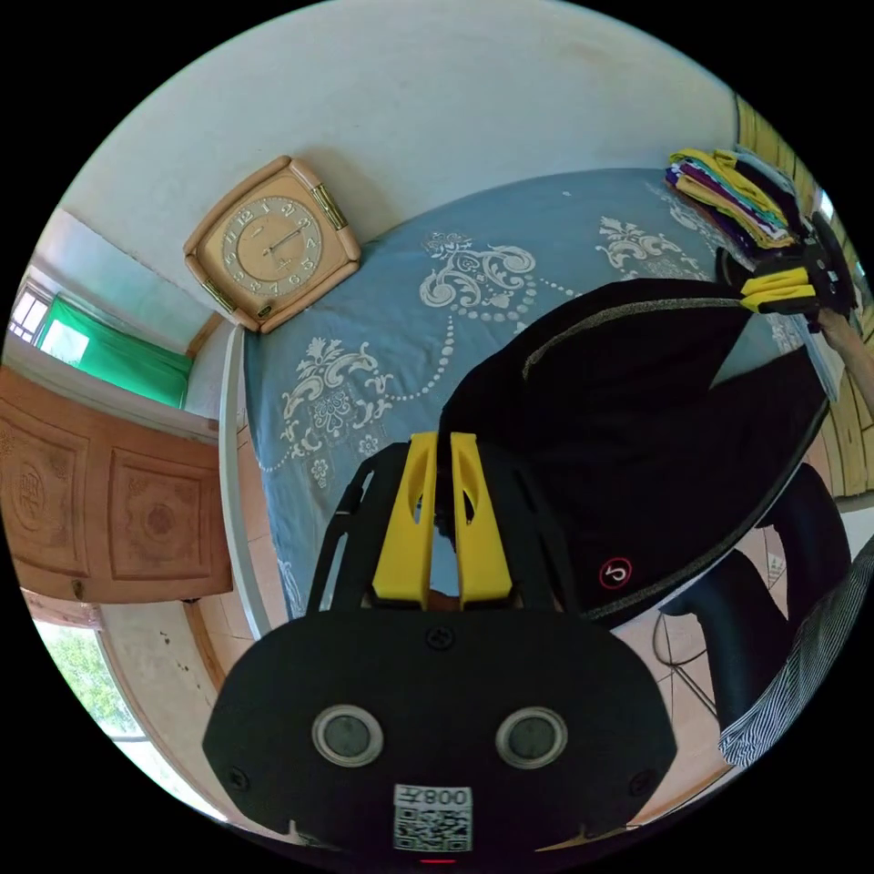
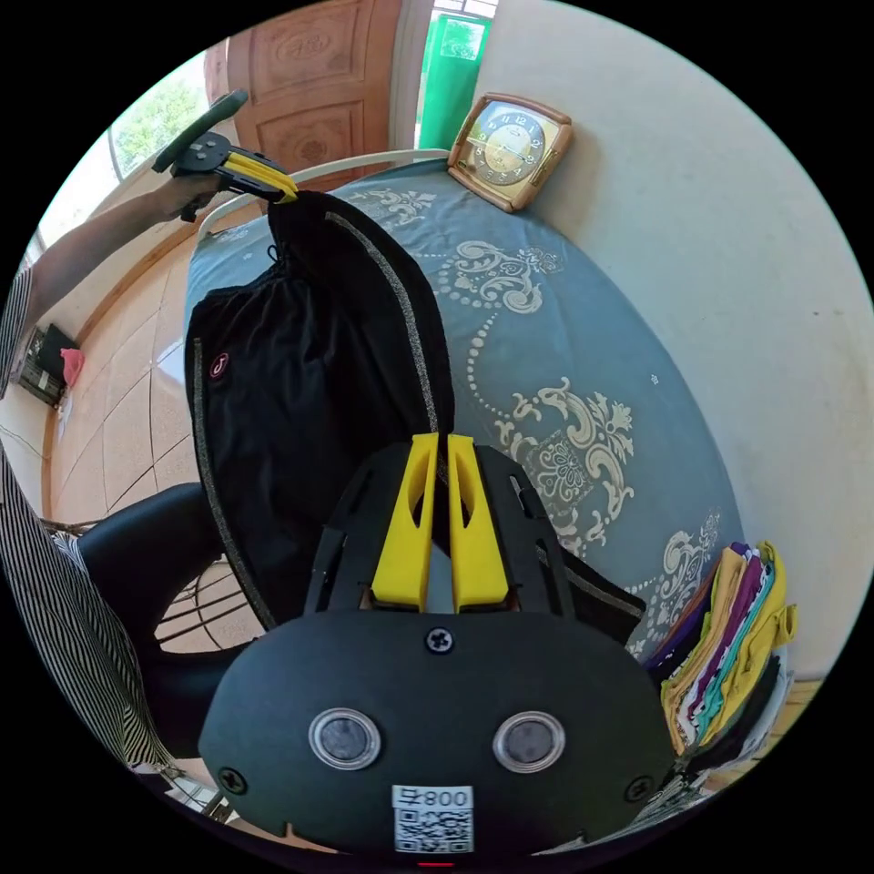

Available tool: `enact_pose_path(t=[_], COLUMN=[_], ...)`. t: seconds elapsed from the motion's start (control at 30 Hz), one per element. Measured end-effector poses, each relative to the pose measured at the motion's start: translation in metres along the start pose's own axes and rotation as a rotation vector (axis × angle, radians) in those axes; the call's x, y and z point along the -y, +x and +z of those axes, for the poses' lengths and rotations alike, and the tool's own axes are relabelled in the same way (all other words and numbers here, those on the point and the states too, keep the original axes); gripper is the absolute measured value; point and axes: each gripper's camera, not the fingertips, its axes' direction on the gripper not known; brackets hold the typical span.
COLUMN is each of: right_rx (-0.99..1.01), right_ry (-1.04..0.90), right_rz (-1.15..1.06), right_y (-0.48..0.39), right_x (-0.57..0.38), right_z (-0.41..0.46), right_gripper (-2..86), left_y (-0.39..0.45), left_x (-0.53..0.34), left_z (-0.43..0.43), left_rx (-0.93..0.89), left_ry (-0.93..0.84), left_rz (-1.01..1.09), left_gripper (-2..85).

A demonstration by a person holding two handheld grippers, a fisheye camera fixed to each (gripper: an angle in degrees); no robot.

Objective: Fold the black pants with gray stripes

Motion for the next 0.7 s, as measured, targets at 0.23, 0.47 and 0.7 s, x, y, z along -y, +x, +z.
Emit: enact_pose_path(t=[0.23, 0.47, 0.7], right_rx=[0.044, 0.104, 0.162], right_ry=[-0.053, -0.133, -0.157], right_rz=[-0.064, -0.115, -0.113], right_y=[-0.050, -0.078, -0.082], right_x=[-0.049, -0.083, -0.103], right_z=[0.013, 0.049, 0.075], right_gripper=[2.0, 2.0, 2.0], left_y=[0.035, 0.047, 0.042], left_x=[-0.091, -0.148, -0.182], left_z=[0.008, 0.040, 0.061], left_rx=[-0.040, -0.027, -0.051], left_ry=[-0.061, -0.180, -0.210], left_rz=[0.074, 0.095, 0.093], left_gripper=[1.6, 1.3, 1.2])
